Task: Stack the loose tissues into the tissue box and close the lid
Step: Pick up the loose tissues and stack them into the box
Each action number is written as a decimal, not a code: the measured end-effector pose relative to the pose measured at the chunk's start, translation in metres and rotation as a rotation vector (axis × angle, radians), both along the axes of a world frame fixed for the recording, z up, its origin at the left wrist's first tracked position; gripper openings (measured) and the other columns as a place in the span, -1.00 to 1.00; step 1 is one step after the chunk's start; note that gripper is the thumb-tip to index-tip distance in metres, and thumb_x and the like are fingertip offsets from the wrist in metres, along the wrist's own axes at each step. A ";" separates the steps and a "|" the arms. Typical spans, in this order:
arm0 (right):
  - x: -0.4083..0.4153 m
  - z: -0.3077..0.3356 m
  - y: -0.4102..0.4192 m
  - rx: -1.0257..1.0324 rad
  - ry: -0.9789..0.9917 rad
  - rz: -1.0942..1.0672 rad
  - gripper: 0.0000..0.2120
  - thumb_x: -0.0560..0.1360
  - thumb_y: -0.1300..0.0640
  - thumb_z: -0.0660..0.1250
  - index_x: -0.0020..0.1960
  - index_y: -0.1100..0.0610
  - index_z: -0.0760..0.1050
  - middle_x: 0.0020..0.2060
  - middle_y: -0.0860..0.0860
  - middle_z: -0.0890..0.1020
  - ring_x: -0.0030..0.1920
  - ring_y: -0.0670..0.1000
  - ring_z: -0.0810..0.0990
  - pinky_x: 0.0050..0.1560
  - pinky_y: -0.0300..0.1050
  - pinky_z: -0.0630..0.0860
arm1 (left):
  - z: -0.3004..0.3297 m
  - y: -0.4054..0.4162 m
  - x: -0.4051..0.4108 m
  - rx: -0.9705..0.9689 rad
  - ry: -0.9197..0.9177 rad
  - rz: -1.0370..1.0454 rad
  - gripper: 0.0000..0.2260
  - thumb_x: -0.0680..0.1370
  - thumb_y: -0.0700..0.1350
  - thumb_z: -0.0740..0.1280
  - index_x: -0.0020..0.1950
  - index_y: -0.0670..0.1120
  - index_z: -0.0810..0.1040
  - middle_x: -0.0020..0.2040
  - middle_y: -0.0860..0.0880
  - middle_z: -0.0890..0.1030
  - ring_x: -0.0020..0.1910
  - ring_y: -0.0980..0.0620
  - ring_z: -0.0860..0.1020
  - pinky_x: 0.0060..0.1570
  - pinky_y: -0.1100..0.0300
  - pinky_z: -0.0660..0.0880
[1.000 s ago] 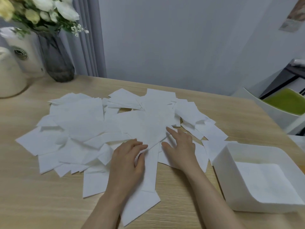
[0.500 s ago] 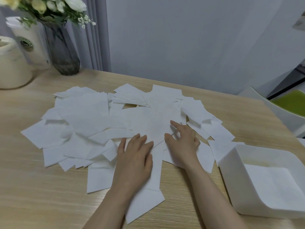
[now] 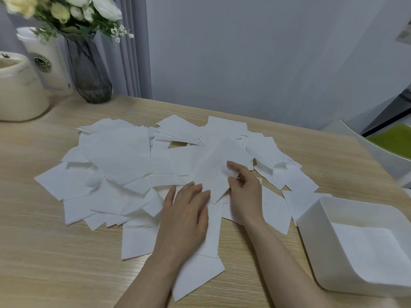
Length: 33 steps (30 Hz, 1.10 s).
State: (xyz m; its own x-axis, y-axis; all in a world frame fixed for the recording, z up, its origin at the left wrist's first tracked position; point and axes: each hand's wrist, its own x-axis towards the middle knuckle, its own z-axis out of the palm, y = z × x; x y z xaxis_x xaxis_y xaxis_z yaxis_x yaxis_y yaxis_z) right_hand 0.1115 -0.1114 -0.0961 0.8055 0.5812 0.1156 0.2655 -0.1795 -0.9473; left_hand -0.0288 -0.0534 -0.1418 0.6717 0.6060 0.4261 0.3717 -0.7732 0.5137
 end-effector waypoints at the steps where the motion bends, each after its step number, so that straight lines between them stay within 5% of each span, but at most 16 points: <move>1: 0.002 0.001 -0.004 0.022 0.020 -0.016 -0.60 0.52 0.37 0.21 0.16 -0.05 0.57 0.01 -0.16 0.62 -0.11 -0.10 0.53 0.04 -0.19 0.54 | 0.000 0.000 0.000 -0.011 -0.009 -0.007 -0.67 0.55 -0.05 0.12 0.23 0.01 0.56 0.28 0.02 0.55 0.37 0.09 0.36 0.44 0.04 0.06; 3: 0.007 0.007 -0.015 0.040 0.036 -0.025 -0.56 0.52 0.39 0.20 0.14 -0.09 0.57 -0.01 -0.13 0.62 -0.16 -0.04 0.49 0.00 -0.06 0.55 | 0.001 0.000 0.000 -0.068 -0.046 -0.021 -0.63 0.56 -0.03 0.11 0.29 -0.03 0.55 0.32 0.01 0.53 0.39 0.10 0.34 0.46 0.09 0.09; 8: 0.012 0.020 -0.046 0.039 0.131 0.058 -0.55 0.52 0.42 0.20 0.19 -0.04 0.57 -0.37 -0.13 0.39 -0.30 0.03 0.35 -0.30 -0.32 0.43 | 0.017 -0.007 -0.005 -0.383 -0.172 -0.053 -0.63 0.63 -0.03 0.15 0.44 0.05 0.41 0.44 0.19 0.37 0.45 0.30 0.23 0.45 0.28 0.16; 13: -0.004 0.018 -0.066 0.038 0.210 0.156 -0.56 0.54 0.43 0.21 0.19 -0.04 0.56 -0.40 -0.12 0.41 -0.36 -0.12 0.41 -0.28 -0.37 0.39 | 0.038 -0.017 -0.008 -0.725 -0.358 -0.077 -0.73 0.60 0.02 0.30 0.30 0.20 0.46 0.25 0.26 0.56 0.24 0.36 0.47 0.21 0.40 0.41; 16: -0.014 0.015 -0.071 0.067 0.274 0.193 -0.55 0.54 0.45 0.20 0.16 -0.06 0.57 -0.14 0.03 0.67 -0.15 -0.10 0.60 -0.12 -0.27 0.51 | 0.044 -0.020 -0.009 -0.913 -0.409 -0.061 -0.70 0.60 -0.12 0.33 0.30 0.12 0.49 0.11 0.21 0.65 0.09 0.32 0.58 0.03 0.43 0.47; 19: -0.024 0.012 -0.071 0.091 0.342 0.224 -0.56 0.55 0.46 0.19 0.17 -0.01 0.56 -0.03 -0.03 0.71 -0.04 -0.10 0.66 -0.10 -0.28 0.54 | 0.046 -0.019 -0.010 -1.038 -0.418 -0.031 -0.64 0.58 -0.14 0.35 0.37 0.06 0.50 0.10 0.12 0.66 0.08 0.23 0.61 0.10 0.29 0.51; 24: -0.033 0.008 -0.064 0.071 0.306 0.233 -0.55 0.54 0.47 0.18 0.17 0.00 0.56 0.00 -0.02 0.70 -0.03 -0.08 0.64 0.04 -0.11 0.53 | 0.050 -0.018 -0.013 -1.071 -0.415 -0.117 -0.71 0.59 -0.19 0.33 0.17 0.20 0.61 0.04 0.08 0.71 0.03 0.08 0.67 -0.05 0.22 0.56; 29: -0.035 0.008 -0.060 0.058 0.259 0.211 -0.54 0.55 0.40 0.21 0.18 -0.12 0.53 -0.07 0.03 0.64 -0.20 0.02 0.54 -0.13 -0.10 0.51 | 0.047 -0.019 -0.013 -1.061 -0.455 -0.015 -0.74 0.62 -0.23 0.26 0.11 0.09 0.64 -0.05 0.03 0.72 -0.03 0.01 0.68 -0.09 0.16 0.56; 33: -0.030 0.007 -0.063 0.013 0.224 0.080 -0.58 0.56 0.29 0.27 0.26 -0.15 0.41 0.08 -0.12 0.58 -0.36 -0.04 0.55 -0.20 -0.10 0.57 | 0.047 -0.015 -0.015 -1.024 -0.503 0.101 -0.71 0.63 -0.21 0.26 -0.07 0.15 0.67 -0.14 0.05 0.72 -0.12 0.04 0.67 -0.09 0.11 0.55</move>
